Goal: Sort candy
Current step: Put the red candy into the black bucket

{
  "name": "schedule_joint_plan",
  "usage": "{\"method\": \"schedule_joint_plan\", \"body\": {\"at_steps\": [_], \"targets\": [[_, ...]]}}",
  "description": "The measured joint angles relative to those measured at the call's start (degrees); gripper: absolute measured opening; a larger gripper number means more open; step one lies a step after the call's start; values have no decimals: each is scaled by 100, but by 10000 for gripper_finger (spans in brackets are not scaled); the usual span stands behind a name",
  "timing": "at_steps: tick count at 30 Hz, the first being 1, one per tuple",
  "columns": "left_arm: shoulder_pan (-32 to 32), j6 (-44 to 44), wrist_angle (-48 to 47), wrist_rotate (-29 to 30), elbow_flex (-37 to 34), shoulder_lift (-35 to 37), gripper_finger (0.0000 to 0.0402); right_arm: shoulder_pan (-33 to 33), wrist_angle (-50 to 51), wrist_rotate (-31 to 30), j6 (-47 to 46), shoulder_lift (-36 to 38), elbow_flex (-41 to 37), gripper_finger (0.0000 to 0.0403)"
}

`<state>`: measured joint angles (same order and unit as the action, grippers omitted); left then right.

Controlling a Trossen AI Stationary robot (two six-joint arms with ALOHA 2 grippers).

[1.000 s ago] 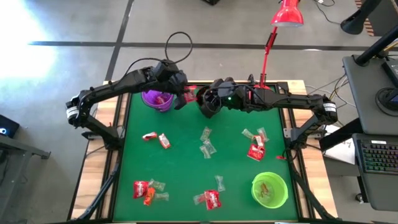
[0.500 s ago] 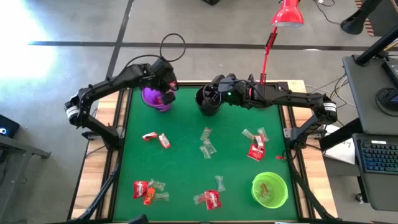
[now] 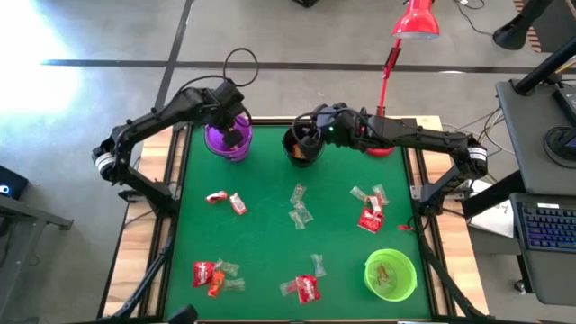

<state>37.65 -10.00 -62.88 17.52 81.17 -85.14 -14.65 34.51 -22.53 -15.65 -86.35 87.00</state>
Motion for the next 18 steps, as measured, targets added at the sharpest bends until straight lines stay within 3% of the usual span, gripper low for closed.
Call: {"method": "schedule_joint_plan", "body": {"at_steps": [11,18], "targets": [[-2,78,754,-7,-1044,0,8,-138,168,1,283,105,2,148],[2,87,983,-1,-1244,0,10,-192,277,-1,283,203,1,148]]}}
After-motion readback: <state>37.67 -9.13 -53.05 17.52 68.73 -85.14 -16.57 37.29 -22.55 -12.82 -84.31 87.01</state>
